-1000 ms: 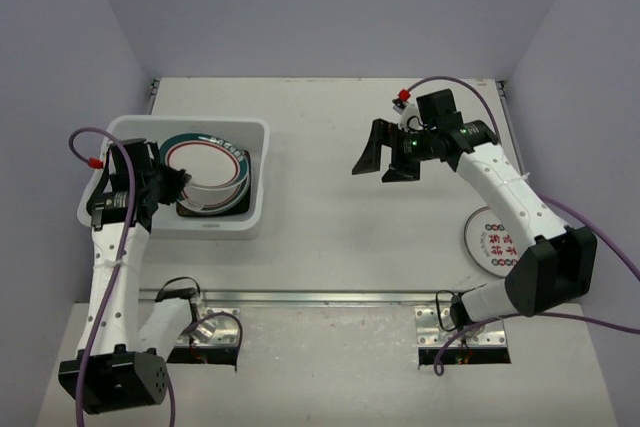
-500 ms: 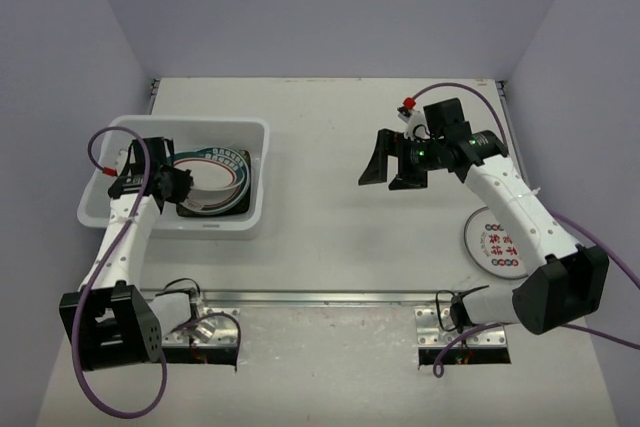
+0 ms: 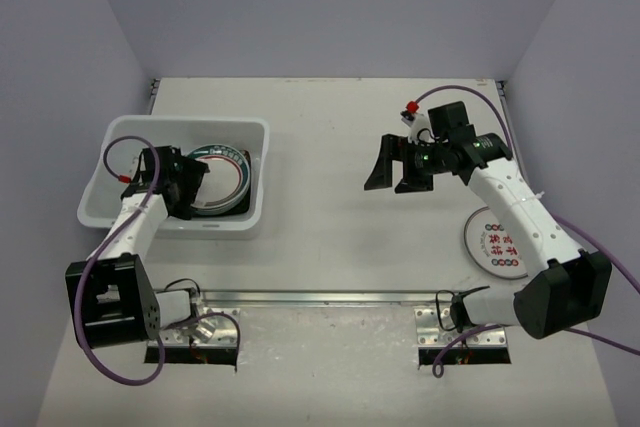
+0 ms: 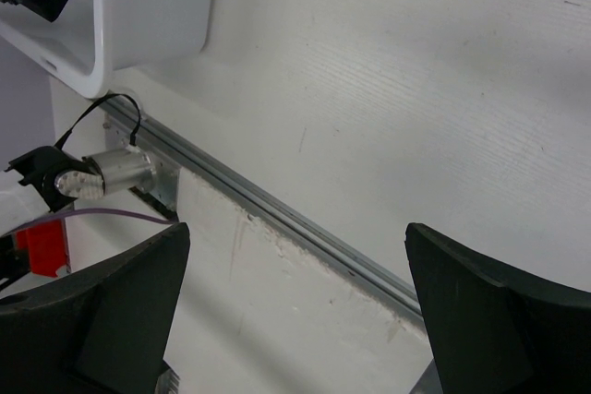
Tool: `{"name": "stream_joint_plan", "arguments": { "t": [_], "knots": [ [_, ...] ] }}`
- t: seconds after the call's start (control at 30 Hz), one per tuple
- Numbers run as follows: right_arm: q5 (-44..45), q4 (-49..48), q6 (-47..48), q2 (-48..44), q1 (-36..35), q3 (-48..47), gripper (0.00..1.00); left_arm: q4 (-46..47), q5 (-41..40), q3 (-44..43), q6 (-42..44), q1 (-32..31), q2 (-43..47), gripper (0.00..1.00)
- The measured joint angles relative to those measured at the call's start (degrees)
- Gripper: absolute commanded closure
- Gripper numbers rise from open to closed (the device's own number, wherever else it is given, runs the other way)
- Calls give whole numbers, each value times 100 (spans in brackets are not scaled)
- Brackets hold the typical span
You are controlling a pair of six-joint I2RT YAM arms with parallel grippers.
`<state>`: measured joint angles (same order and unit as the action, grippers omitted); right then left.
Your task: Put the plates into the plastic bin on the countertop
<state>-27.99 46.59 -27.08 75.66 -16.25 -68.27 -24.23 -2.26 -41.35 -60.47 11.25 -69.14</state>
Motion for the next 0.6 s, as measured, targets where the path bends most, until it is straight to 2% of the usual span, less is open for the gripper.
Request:
{"name": "stream_joint_plan", "arguments": {
  "t": [0.17,0.4,0.6],
  "knots": [
    [0,24,12,13,0,-16,1,-135,26,-247,127,0,-404,0],
    [12,27,13,97,1,-204,1,-1146,-190,-1487,857,-7,-1399,0],
    [85,223,99,219,64,-701,1,-1807,-349,-1835,1443,-16,-1479,0]
  ]
}}
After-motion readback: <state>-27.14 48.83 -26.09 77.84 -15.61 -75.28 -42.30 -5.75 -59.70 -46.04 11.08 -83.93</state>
